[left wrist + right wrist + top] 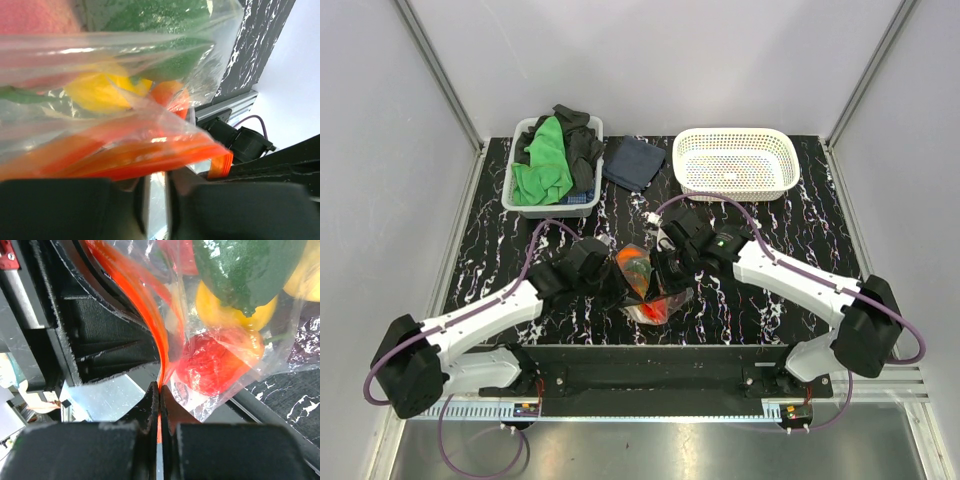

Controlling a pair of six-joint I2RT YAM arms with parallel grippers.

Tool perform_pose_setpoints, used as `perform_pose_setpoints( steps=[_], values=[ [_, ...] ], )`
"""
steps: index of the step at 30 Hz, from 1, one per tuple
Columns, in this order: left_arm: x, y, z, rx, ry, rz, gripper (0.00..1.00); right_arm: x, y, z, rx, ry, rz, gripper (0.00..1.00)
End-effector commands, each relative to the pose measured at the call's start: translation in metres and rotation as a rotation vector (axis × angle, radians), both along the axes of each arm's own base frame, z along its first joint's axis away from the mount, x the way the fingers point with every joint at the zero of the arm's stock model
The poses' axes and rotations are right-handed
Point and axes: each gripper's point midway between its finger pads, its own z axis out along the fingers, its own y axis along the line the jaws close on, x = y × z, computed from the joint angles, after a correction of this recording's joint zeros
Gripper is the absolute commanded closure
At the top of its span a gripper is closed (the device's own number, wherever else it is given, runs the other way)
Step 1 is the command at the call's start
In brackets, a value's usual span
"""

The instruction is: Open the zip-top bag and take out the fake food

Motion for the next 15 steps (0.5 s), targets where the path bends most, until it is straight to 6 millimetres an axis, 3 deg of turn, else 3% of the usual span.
perform_pose_setpoints(
  steps=[1, 9, 11, 12, 15],
  values=[
    [-0.004, 0.000, 0.005, -0.025, -0.023, -0.025, 1.00, 0.006, 0.007, 0.030, 0.065, -0.078, -0.007, 1.00],
    [-0.015, 0.035, 0.041, 0.056, -0.134, -0.028, 1.00, 0.009, 0.014, 0.053, 0.145, -0.105, -0.031, 1.00],
    [-0.021, 0.044, 0.038, 0.051, -0.117, 0.001, 1.00, 0.008, 0.019, 0.059, 0.177, -0.103, -0.027, 1.00],
    [-0.025, 0.047, 0.046, 0.010, -0.116, 0.031, 1.00, 0.009, 0.021, 0.061, 0.185, -0.105, -0.024, 1.00],
    [-0.033, 0.055, 0.035, -0.008, -0.076, 0.074, 1.00, 0.008, 0.024, 0.061, 0.194, -0.101, -0.017, 1.00]
  ],
)
